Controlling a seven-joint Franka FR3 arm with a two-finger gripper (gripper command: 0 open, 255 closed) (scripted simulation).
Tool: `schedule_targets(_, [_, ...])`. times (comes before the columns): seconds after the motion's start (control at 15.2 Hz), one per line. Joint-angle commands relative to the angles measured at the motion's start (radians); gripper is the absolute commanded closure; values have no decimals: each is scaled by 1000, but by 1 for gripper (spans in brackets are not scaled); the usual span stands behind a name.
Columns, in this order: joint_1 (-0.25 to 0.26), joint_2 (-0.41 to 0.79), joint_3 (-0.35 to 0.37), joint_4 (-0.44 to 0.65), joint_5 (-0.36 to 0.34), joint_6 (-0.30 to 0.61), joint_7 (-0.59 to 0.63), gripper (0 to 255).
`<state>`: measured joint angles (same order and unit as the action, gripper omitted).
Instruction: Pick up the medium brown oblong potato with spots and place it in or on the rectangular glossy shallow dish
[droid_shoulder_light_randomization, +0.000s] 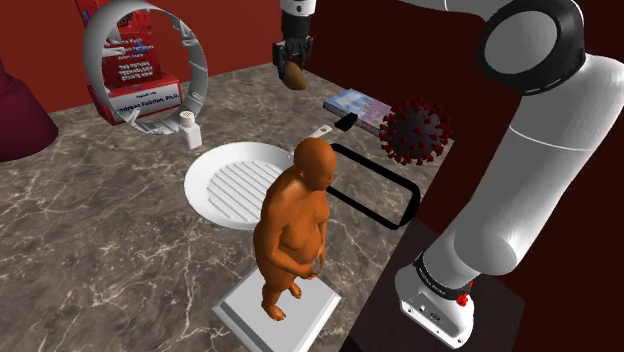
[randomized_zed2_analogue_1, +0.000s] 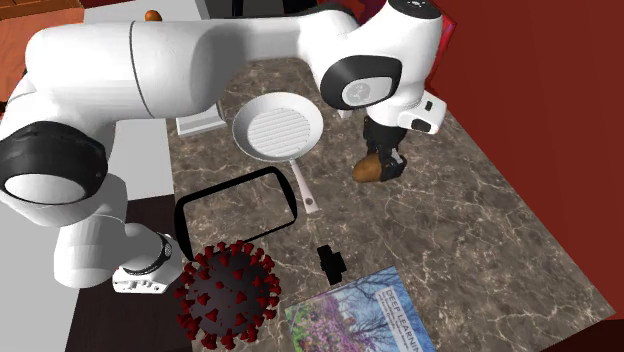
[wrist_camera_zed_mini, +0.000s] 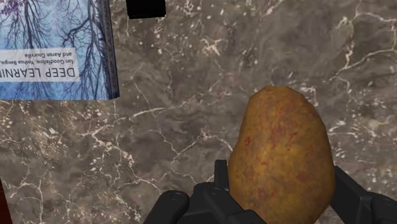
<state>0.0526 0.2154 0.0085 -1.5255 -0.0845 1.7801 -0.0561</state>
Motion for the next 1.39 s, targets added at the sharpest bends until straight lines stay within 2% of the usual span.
schedule_targets(0.0, [0,-99,1,-138,0,39,4,255])
schedule_targets(0.66, [7,-509,8,-600,4,89,20,255])
schedule_targets(0.99, [13,-714,12,-778,10,62,26,255])
schedule_targets(1.32, [21,-928,19,-929,19,-2,30,255])
